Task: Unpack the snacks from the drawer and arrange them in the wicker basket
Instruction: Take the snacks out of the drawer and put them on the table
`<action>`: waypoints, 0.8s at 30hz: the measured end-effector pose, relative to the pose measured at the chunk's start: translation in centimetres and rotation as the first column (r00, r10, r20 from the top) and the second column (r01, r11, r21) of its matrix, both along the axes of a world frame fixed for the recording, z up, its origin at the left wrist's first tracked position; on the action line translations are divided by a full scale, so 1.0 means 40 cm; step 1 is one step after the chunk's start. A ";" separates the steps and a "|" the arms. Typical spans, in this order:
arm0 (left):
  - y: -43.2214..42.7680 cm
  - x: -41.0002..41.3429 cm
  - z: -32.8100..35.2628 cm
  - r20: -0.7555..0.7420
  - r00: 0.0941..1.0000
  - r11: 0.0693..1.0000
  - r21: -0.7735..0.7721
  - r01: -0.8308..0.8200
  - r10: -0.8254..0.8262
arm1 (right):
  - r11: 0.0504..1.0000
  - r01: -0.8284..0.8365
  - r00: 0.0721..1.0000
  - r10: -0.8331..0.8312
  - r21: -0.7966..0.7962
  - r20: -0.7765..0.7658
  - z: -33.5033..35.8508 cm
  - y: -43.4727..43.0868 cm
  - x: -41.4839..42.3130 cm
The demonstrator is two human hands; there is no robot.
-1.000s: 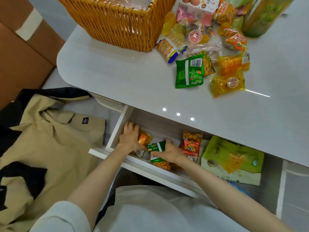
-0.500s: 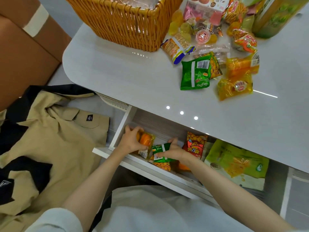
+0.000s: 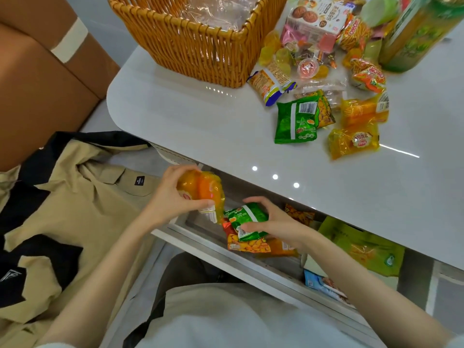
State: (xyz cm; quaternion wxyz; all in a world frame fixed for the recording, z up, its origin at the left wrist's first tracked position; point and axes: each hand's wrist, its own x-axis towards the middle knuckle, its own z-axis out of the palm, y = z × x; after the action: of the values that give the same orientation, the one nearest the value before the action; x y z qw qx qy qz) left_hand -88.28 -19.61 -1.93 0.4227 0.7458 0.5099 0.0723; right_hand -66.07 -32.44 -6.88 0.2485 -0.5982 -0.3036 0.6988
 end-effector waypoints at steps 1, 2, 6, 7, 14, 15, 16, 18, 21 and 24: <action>0.008 -0.005 0.036 0.026 1.000 1.000 0.015 -0.018 0.017 | 0.999 -0.010 1.000 0.010 0.038 -0.002 0.040 -0.003 0.007; 0.016 -0.006 0.072 0.052 0.998 0.999 0.028 -0.038 0.036 | 0.997 -0.004 1.000 0.004 0.080 0.003 0.081 -0.006 0.014; 0.063 0.048 0.144 0.125 0.989 0.995 0.054 -0.082 0.075 | 0.927 0.214 0.958 -0.261 0.308 0.119 0.203 -0.016 0.079; 0.075 0.080 0.147 0.138 0.988 0.994 0.069 -0.079 0.069 | 0.882 0.280 0.916 -0.364 0.379 0.169 0.217 -0.016 0.101; 0.183 0.366 0.076 0.172 0.976 0.987 0.068 -0.143 0.130 | 0.520 0.592 0.518 -0.831 0.616 0.203 0.211 0.080 0.288; 0.192 0.405 0.073 0.187 0.969 0.984 0.044 -0.170 0.159 | 0.490 0.604 0.485 -0.852 0.628 0.199 0.205 0.112 0.317; 0.197 0.443 0.075 0.199 0.961 0.980 0.022 -0.198 0.190 | 0.467 0.611 0.460 -0.866 0.639 0.194 0.198 0.149 0.345; 0.207 0.507 0.086 0.217 0.940 0.965 -0.038 -0.260 0.262 | 0.444 0.628 0.432 -0.882 0.639 0.188 0.186 0.220 0.398; 0.238 0.567 0.105 0.285 0.889 0.932 -0.157 -0.327 0.360 | 0.491 0.633 0.456 -0.861 0.598 0.225 0.173 0.290 0.452; 0.253 0.595 0.130 0.432 0.826 0.910 -0.354 -0.215 0.363 | 0.615 0.534 0.516 -0.781 0.580 0.352 0.158 0.298 0.470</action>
State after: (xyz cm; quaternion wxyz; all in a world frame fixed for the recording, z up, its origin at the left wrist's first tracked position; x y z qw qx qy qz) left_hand -64.48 -9.51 3.26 0.6260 0.5457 0.4995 0.2464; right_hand -47.26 -20.54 -0.55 0.5125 -0.7842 -0.2423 0.2524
